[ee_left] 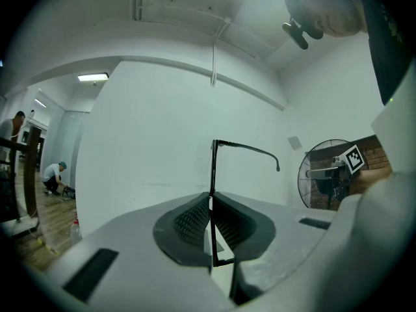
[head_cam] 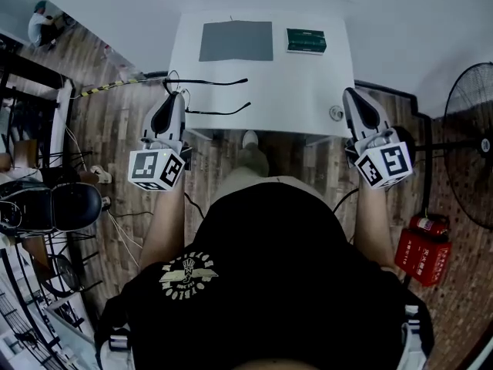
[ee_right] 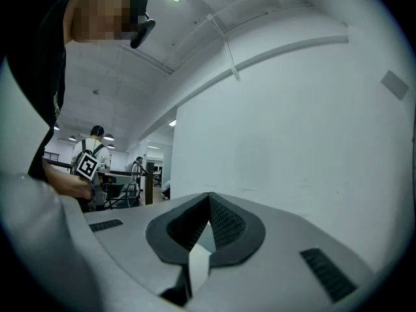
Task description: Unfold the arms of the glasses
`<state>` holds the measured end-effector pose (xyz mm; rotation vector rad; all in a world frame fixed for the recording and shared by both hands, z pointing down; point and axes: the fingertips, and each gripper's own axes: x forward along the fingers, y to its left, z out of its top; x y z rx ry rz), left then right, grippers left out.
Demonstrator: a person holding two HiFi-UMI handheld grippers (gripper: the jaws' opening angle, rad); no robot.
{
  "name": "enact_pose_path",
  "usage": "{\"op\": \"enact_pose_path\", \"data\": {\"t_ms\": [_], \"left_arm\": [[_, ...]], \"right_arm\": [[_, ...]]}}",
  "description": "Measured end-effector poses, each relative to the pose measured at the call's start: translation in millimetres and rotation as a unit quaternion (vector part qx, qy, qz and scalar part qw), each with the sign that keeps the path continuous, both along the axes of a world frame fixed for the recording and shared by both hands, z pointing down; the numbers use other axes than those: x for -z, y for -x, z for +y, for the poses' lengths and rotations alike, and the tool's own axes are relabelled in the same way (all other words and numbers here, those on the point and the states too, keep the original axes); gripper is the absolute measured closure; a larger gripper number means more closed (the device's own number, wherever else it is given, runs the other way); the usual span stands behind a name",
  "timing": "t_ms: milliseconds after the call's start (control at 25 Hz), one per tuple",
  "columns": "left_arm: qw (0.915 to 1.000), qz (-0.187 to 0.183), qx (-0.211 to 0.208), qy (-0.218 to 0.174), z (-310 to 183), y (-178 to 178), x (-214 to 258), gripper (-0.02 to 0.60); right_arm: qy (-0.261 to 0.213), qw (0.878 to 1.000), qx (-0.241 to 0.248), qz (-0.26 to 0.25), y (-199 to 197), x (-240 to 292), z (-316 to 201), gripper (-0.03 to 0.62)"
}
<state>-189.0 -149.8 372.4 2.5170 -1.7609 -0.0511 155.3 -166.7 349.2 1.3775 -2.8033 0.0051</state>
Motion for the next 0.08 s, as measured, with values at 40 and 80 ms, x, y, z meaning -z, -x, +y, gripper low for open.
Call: {"op": "enact_pose_path", "data": {"t_ms": [40,80], "left_arm": [[1.0000,-0.001,-0.001,0.001,1.6,-2.1,-0.2,0.561],[1.0000,-0.003,-0.003,0.002,3.0,-4.3,-0.3,0.561]], "right_arm": [[0.000,1.000,0.000,-0.001,-1.2,0.1,1.5,0.594],[-0.001,1.000,0.000,-0.002,-2.4,0.3,2.9,0.594]]}}
